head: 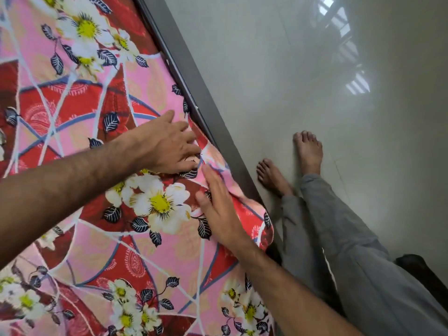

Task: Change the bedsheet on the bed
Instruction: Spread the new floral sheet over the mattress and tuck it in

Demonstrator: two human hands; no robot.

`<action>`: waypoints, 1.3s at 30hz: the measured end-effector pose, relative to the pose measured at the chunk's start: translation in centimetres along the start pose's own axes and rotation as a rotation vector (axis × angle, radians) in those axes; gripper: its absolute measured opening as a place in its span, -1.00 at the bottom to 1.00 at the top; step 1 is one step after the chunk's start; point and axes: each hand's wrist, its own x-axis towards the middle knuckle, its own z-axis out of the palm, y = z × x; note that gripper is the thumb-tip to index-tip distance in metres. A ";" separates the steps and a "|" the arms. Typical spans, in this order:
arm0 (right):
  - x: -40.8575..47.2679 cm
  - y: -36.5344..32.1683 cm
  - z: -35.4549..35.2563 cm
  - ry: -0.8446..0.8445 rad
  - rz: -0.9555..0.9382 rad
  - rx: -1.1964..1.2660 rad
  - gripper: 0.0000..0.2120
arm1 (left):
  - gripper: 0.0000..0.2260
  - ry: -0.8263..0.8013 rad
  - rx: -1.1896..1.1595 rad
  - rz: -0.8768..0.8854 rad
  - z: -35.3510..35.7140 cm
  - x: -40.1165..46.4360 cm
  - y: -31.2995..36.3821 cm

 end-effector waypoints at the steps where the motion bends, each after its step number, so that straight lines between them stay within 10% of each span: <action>1: 0.6 1.2 0.1 -0.002 0.131 0.029 -0.45 | -0.33 -0.021 0.010 -0.026 -0.1 0.6 -0.3; 15: 4.4 0.6 -1.4 -0.142 0.605 0.032 -0.47 | -0.41 -0.226 -0.024 -0.029 -0.7 3.8 -1.2; 28: 3.4 -2.1 -2.9 -0.212 0.272 -0.800 -0.72 | -0.46 -0.031 -0.079 -0.115 -1.0 0.3 -5.0; 33: 3.6 -2.2 -3.1 -0.110 -0.045 -0.296 -0.67 | -0.27 -0.109 0.091 -0.248 -0.3 -0.2 -13.0; 39: 12.4 -5.8 2.0 -0.107 0.121 -0.013 -0.43 | -0.47 -0.232 0.057 -0.200 -0.2 2.4 -15.8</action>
